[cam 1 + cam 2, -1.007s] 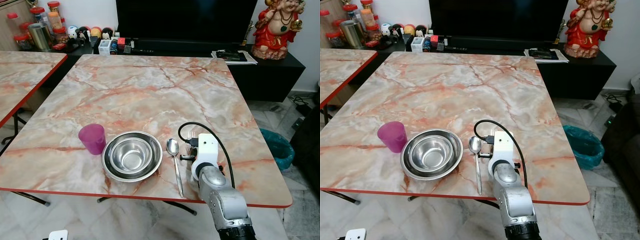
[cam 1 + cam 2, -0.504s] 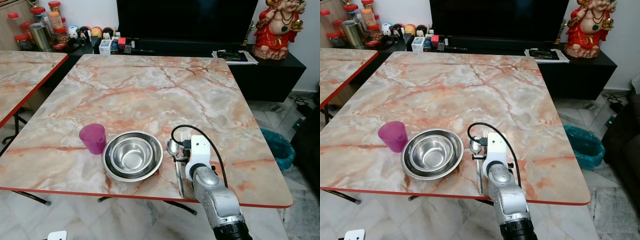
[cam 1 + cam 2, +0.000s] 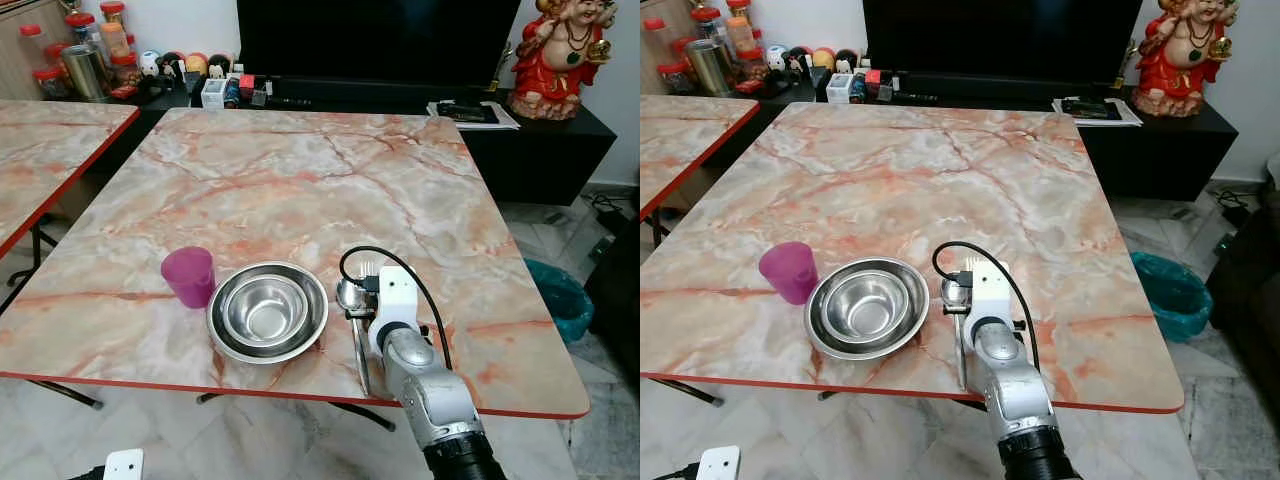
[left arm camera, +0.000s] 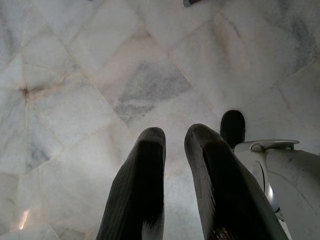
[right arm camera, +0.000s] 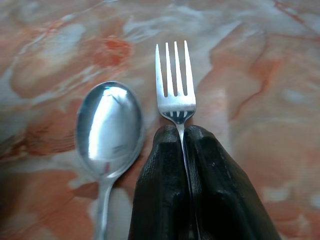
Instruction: Setting the table
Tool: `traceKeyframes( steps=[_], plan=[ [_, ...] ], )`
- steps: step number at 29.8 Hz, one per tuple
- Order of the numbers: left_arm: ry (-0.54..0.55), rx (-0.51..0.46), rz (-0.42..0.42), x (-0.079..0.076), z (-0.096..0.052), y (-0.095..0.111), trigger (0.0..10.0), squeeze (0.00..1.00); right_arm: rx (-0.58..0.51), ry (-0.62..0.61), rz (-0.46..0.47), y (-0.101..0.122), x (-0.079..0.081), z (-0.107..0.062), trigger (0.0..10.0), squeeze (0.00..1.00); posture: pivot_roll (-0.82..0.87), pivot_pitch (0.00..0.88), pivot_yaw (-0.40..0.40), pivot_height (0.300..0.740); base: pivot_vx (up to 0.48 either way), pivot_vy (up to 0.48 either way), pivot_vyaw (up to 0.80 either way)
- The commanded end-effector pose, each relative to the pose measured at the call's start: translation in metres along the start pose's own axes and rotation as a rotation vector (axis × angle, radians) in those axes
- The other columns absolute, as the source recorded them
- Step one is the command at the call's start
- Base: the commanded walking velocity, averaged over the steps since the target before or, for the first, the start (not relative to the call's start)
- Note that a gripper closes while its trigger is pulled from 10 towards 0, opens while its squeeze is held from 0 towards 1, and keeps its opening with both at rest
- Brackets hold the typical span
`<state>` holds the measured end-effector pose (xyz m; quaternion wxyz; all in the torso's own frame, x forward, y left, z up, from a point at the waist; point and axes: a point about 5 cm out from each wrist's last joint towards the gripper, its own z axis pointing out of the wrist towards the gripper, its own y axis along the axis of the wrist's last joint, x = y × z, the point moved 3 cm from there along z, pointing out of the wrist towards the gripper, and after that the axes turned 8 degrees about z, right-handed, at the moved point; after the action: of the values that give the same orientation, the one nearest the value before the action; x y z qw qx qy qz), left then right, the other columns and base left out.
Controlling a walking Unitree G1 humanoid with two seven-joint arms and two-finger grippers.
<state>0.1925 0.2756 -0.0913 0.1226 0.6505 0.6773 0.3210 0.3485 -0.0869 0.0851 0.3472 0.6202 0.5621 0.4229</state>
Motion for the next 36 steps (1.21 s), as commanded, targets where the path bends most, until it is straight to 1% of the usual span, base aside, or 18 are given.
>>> traceKeyframes(
  steps=[1,11,18,31,32,33,34,35,36],
  plan=[
    [-0.002,0.019,0.02,-0.002,0.0,-0.004,10.0,0.0,-0.012,-0.003,-0.007,0.003,0.0,0.002,10.0,0.0,0.01,0.108,-0.009,0.74,0.0,0.0,0.0],
    [0.0,0.01,0.02,-0.002,0.0,-0.003,10.0,0.0,-0.012,-0.023,-0.009,0.002,-0.007,0.003,10.0,0.0,0.01,0.107,-0.009,0.74,0.0,0.0,0.0],
    [-0.002,0.008,0.02,-0.003,0.0,-0.003,10.0,0.0,0.004,-0.043,-0.024,-0.005,-0.012,0.004,10.0,0.0,0.01,0.108,-0.01,0.74,0.0,0.0,0.0],
    [-0.003,0.007,0.021,-0.003,0.0,-0.002,10.0,0.0,-0.002,-0.041,-0.018,-0.004,-0.01,0.004,10.0,0.0,0.01,0.107,-0.01,0.74,0.0,0.0,0.0],
    [-0.003,0.006,0.022,-0.003,0.0,-0.002,10.0,0.0,-0.003,-0.039,-0.017,-0.004,-0.01,0.004,10.0,0.05,0.01,0.107,-0.009,0.74,0.0,0.0,0.0],
    [-0.003,0.006,0.022,-0.004,0.0,-0.002,10.0,0.0,-0.003,-0.038,-0.017,-0.004,-0.01,0.004,10.0,0.49,0.01,0.106,-0.01,0.74,0.0,0.0,0.0],
    [-0.004,0.006,0.022,-0.004,0.0,-0.002,10.0,0.0,-0.003,-0.038,-0.017,-0.004,-0.01,0.004,10.0,0.67,0.01,0.106,-0.01,0.74,0.0,0.0,0.0],
    [-0.004,0.005,0.022,-0.004,0.0,-0.001,10.0,0.0,-0.003,-0.038,-0.017,-0.004,-0.01,0.004,10.0,0.74,0.01,0.105,-0.01,0.74,0.0,0.0,0.0],
    [-0.004,0.004,0.022,-0.004,0.0,-0.001,10.0,0.0,-0.003,-0.039,-0.017,-0.004,-0.01,0.004,10.0,0.73,0.01,0.105,-0.01,0.74,0.0,0.0,0.0]
  ],
)
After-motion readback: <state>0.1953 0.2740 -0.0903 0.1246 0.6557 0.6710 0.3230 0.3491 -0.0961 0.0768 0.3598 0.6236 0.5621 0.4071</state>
